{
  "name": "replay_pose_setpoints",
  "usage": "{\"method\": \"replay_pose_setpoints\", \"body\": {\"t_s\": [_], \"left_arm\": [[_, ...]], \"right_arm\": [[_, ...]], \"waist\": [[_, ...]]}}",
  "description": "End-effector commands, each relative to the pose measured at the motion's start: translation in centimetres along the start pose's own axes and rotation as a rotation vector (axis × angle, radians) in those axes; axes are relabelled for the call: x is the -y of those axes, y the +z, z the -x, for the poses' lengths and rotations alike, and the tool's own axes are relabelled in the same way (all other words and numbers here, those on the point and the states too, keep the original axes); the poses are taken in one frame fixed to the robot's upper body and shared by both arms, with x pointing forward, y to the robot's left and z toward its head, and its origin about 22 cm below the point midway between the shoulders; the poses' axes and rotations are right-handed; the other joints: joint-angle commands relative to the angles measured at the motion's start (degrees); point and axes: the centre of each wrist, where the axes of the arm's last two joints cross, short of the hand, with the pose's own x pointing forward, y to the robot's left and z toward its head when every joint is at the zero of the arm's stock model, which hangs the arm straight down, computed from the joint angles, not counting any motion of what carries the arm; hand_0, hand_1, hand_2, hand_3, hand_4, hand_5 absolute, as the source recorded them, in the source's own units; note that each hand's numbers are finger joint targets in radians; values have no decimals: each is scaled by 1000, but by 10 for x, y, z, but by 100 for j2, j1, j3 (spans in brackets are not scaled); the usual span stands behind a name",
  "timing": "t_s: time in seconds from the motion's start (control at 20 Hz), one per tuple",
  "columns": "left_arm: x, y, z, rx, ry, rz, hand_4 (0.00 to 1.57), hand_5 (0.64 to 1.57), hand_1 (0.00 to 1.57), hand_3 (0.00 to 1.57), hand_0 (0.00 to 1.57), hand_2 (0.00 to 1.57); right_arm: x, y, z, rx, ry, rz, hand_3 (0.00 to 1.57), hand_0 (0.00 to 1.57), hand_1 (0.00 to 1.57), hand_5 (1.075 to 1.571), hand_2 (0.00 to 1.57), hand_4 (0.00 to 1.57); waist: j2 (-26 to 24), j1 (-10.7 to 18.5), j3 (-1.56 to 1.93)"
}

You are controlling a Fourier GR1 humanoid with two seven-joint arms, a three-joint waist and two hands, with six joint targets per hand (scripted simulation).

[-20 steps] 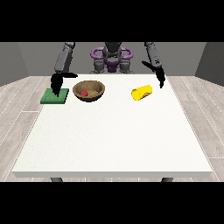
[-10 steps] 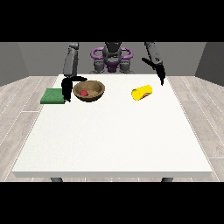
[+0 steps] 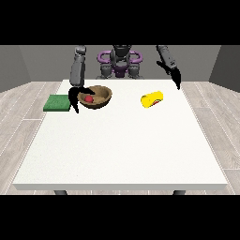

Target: Pick the cup and pour the ball into the bowl, then pick the bowl and place it on the pad

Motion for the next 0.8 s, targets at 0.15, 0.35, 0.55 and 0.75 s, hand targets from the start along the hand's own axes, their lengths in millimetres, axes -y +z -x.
{"method": "replay_pose_setpoints", "body": {"t_s": [0.15, 0.35, 0.55, 0.75], "left_arm": [[11, -39, -32, 159, 1, 95, 0, 714, 0, 0, 0, 0], [10, -49, -41, 200, -14, 104, 0, 711, 0, 0, 0, 0], [28, -59, -50, 204, 16, 143, 0, 714, 0, 0, 0, 0], [37, -59, -45, 159, 27, 160, 0, 711, 0, 0, 0, 0]], "right_arm": [[56, 42, 16, -161, 597, 36, 1571, 1571, 1571, 1559, 1571, 1200], [92, 62, 5, -79, 793, 135, 1571, 1571, 1571, 1566, 1571, 1299], [119, 59, -22, -101, 885, 238, 1571, 1571, 1571, 1571, 1571, 1269], [116, 37, -49, -161, 838, 299, 1571, 1571, 1571, 1571, 1571, 1179]], "waist": [[889, 844, 140], [1098, 1131, 102], [862, 1362, 119], [623, 1423, 130]]}}
